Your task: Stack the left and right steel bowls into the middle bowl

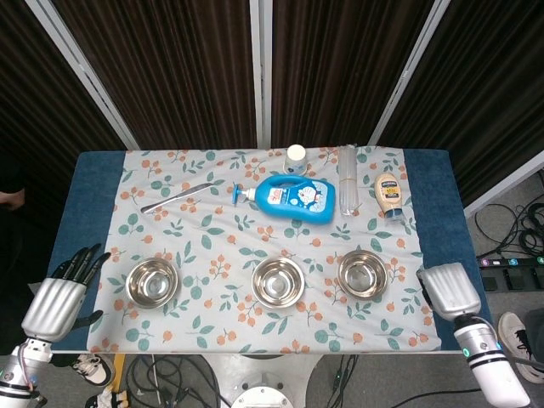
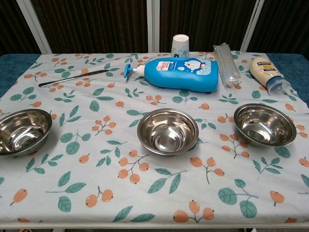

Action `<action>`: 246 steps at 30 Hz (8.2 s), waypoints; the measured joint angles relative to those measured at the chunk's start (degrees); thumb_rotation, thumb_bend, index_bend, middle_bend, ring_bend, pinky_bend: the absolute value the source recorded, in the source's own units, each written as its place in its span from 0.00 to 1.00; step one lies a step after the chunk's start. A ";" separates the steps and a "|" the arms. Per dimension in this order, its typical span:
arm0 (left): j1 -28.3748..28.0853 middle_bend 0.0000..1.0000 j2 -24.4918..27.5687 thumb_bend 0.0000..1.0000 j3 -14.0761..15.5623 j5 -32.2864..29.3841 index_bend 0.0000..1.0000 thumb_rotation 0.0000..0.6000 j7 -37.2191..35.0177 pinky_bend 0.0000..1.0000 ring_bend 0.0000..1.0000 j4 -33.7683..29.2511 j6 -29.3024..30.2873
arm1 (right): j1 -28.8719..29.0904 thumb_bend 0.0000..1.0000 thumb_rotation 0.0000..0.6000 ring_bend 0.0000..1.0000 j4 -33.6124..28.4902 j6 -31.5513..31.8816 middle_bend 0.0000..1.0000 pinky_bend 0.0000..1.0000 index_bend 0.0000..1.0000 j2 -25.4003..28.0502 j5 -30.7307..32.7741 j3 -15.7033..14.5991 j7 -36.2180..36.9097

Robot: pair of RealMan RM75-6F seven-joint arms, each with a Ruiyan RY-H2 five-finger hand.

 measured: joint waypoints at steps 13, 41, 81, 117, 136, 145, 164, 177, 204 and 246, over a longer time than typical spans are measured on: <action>0.04 0.10 -0.59 0.10 0.41 -0.69 0.11 1.00 -3.32 0.26 0.10 2.77 -0.94 | 2.68 0.00 1.00 1.00 1.74 -3.13 1.00 0.88 0.35 -2.99 3.21 -3.59 -3.40; -0.67 0.10 -1.69 0.10 -0.32 -2.59 0.11 1.00 -3.34 0.26 0.10 6.00 -2.24 | 10.88 0.10 1.00 1.00 15.43 -10.99 1.00 0.88 0.37 -16.54 3.35 -1.84 1.74; -0.97 0.10 -1.85 0.10 -0.14 -3.38 0.11 1.00 -5.72 0.26 0.10 7.24 -2.93 | 14.33 0.37 1.00 1.00 18.47 -8.71 1.00 0.88 0.72 -21.13 7.29 -2.92 -1.47; -0.39 0.10 -1.65 0.10 -0.91 -4.21 0.11 1.00 -10.11 0.26 0.10 9.21 -1.58 | 31.15 0.00 1.00 1.00 13.75 -11.31 1.00 0.88 0.45 -33.69 15.61 3.27 -9.80; -1.37 0.10 -1.36 0.10 -1.08 -4.17 0.11 1.00 -7.17 0.26 0.10 6.92 -2.90 | 32.32 0.00 1.00 0.99 -0.34 -6.55 1.00 0.88 0.42 -21.03 17.72 4.97 -9.37; -2.62 0.23 0.50 0.12 -0.36 -2.24 0.22 1.00 -0.68 0.30 0.13 3.42 -4.50 | 29.58 0.00 1.00 0.95 -11.13 -2.63 0.99 0.85 0.42 -8.03 17.16 5.30 -5.37; -12.35 0.30 -3.79 0.15 1.82 -3.98 0.31 1.00 23.16 0.40 0.22 0.69 -24.50 | 21.14 0.00 1.00 0.94 -13.22 2.55 0.95 0.84 0.41 4.49 9.08 7.83 12.14; -13.22 0.37 -9.28 0.16 0.84 -8.26 0.39 1.00 26.82 0.80 0.68 5.83 -23.31 | 19.33 0.00 1.00 0.94 -11.25 2.26 0.95 0.83 0.41 5.60 8.20 8.00 15.05; -14.31 0.51 -18.28 0.25 2.59 -8.84 0.53 1.00 27.40 0.89 0.82 15.92 -21.78 | 17.89 0.00 1.00 0.94 -9.53 0.87 0.95 0.83 0.41 6.52 9.33 8.26 16.34; -15.28 0.73 -23.48 0.35 2.68 -3.32 0.72 1.00 24.39 1.00 0.94 22.57 -17.10 | 16.48 0.00 1.00 0.94 -7.86 -0.50 0.95 0.83 0.40 8.23 10.08 8.95 19.14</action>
